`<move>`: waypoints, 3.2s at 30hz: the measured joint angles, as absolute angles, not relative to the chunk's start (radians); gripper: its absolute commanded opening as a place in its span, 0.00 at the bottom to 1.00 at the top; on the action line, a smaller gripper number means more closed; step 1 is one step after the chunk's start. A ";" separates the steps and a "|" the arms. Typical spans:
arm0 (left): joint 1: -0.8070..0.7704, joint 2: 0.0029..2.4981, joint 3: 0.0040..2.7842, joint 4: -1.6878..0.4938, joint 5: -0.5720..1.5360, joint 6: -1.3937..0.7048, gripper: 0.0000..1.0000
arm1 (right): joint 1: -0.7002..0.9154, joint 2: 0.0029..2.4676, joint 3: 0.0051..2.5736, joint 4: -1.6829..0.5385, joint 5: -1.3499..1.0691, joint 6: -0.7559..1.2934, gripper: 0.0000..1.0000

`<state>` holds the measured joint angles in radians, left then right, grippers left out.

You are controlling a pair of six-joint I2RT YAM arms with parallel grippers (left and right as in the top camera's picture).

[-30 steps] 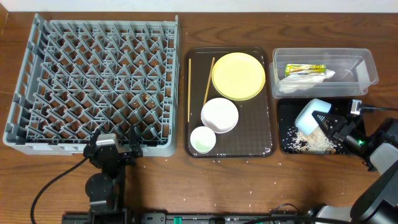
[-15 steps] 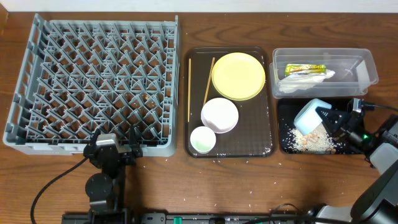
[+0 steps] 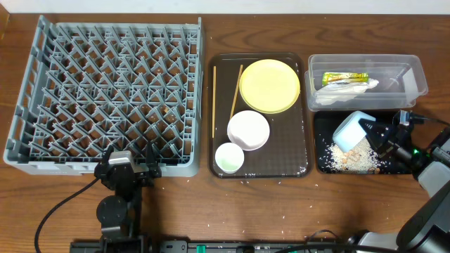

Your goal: Sort waste into correct bins and load items into the dishwasher

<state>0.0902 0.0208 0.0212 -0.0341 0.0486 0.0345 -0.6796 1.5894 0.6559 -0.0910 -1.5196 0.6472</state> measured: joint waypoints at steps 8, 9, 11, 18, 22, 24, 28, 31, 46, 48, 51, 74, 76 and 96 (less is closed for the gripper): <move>0.090 0.021 0.021 -0.034 0.049 0.035 0.92 | -0.680 1.589 0.656 -0.055 -1.521 0.651 0.01; 0.090 0.021 0.021 -0.034 0.049 0.035 0.92 | -0.680 1.589 0.656 -0.055 -1.522 0.651 0.01; 0.090 0.021 0.021 -0.034 0.049 0.035 0.92 | -0.678 1.583 0.656 -0.054 -1.522 0.649 0.01; 0.090 0.021 0.021 -0.034 0.049 0.035 0.92 | -0.550 1.412 0.655 -0.056 -1.486 0.643 0.01; 0.090 0.021 0.021 -0.034 0.048 0.035 0.92 | -0.341 1.272 0.655 -0.089 -1.371 0.647 0.01; 0.090 0.021 0.021 -0.034 0.048 0.035 0.92 | -0.214 1.218 0.656 -0.115 -1.282 0.647 0.01; 0.090 0.021 0.021 -0.034 0.048 0.035 0.92 | 0.056 1.173 0.742 -0.364 -1.023 0.594 0.01; 0.090 0.021 0.021 -0.034 0.048 0.035 0.92 | 0.218 1.178 0.912 -0.681 -0.727 0.504 0.01; 0.090 0.021 0.022 -0.034 0.049 0.035 0.92 | 0.529 1.571 1.033 -0.806 -0.115 0.404 0.01; 0.090 0.021 0.022 -0.034 0.049 0.035 0.92 | 0.533 1.646 1.033 -0.794 -0.113 0.396 0.10; 0.090 0.021 0.021 -0.034 0.049 0.035 0.92 | 0.533 1.660 1.035 -0.797 -0.116 0.374 0.31; 0.090 0.022 0.022 -0.034 0.049 0.035 0.92 | 0.727 1.851 1.351 -0.984 -0.231 0.448 0.22; 0.090 0.022 0.021 -0.034 0.048 0.035 0.92 | 0.739 1.870 1.351 -0.985 -0.232 0.464 0.21; 0.090 0.022 0.022 -0.034 0.048 0.035 0.92 | 0.633 1.761 1.357 -1.006 -0.333 0.406 0.01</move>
<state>0.0902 0.0216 0.0216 -0.0338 0.0483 0.0345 0.6334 1.7607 1.3567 -1.0058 -0.3328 0.4057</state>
